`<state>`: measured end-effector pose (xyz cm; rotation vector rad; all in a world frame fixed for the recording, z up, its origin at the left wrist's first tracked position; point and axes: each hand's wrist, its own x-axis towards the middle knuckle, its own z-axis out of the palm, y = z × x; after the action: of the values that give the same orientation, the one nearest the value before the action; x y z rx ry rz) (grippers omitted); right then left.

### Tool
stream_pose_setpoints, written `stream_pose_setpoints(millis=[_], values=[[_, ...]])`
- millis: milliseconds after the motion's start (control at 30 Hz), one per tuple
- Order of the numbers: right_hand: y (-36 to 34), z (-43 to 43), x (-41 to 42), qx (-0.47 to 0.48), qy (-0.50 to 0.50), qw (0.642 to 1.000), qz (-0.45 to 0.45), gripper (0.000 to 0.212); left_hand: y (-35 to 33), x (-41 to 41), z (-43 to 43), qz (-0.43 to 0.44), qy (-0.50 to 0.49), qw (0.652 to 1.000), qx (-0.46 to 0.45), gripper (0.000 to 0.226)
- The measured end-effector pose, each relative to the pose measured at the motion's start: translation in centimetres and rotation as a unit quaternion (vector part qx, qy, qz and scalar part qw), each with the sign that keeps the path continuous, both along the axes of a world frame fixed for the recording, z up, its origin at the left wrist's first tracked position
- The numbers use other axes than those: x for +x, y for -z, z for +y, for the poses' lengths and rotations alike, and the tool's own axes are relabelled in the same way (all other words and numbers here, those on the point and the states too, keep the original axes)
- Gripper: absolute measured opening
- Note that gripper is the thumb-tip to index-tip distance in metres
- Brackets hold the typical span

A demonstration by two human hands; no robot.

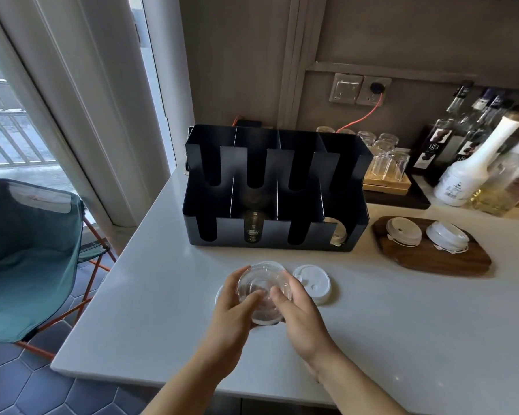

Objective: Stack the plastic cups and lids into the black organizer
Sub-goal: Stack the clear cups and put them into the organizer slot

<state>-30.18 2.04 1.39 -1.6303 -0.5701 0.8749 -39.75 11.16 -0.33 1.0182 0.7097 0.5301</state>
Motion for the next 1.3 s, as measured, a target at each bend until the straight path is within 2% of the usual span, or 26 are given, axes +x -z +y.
stream_pose_setpoints(millis=[200, 300, 333, 433, 533, 633, 800, 1000, 1167, 1233, 1300], values=[[0.1, -0.3, 1.5, -0.03, 0.026, 0.998, -0.054, 0.054, 0.1, -0.6, 1.0, 0.025, -0.007, 0.999, 0.029, 0.045], [-0.3, -0.6, 1.5, -0.058, -0.044, 0.981, -0.177, 0.072, 0.0, -0.9, 1.5, 0.035, -0.012, 0.999, 0.028, 0.046], [-0.7, -0.7, 1.6, -0.053, -0.082, 0.966, -0.24, 0.078, 0.0, -1.1, 1.8, 0.036, -0.012, 0.999, 0.031, 0.047], [-2.1, -0.6, 1.8, -0.068, -0.195, 0.886, -0.416, 0.088, -0.2, -1.2, 2.3, 0.047, -0.004, 0.997, 0.053, 0.048], [-2.7, 0.4, 2.0, -0.065, -0.23, 0.843, -0.482, 0.084, -0.5, -0.9, 2.3, 0.065, 0.005, 0.995, 0.079, 0.049], [-2.7, 1.5, 2.3, -0.074, -0.237, 0.832, -0.496, 0.078, -0.7, -0.5, 2.5, 0.074, 0.008, 0.993, 0.096, 0.047], [-3.7, 2.9, 2.4, -0.068, -0.238, 0.835, -0.491, 0.072, -1.2, -0.5, 3.3, 0.06, 0.027, 0.994, 0.086, 0.043], [-3.7, 3.8, 2.7, -0.086, -0.27, 0.82, -0.497, 0.075, -1.8, -0.9, 4.5, 0.053, 0.056, 0.995, 0.056, 0.043], [-3.3, 4.0, 2.8, -0.066, -0.237, 0.848, -0.469, 0.066, -2.5, -0.8, 5.1, 0.053, 0.08, 0.993, 0.069, 0.042], [-3.3, 3.9, 3.0, -0.072, -0.225, 0.857, -0.458, 0.065, -2.8, -0.8, 5.2, 0.055, 0.069, 0.995, 0.053, 0.043], [-3.5, 3.7, 3.3, -0.083, -0.213, 0.864, -0.448, 0.064, -2.8, -0.8, 5.4, 0.056, 0.04, 0.997, 0.035, 0.034]])
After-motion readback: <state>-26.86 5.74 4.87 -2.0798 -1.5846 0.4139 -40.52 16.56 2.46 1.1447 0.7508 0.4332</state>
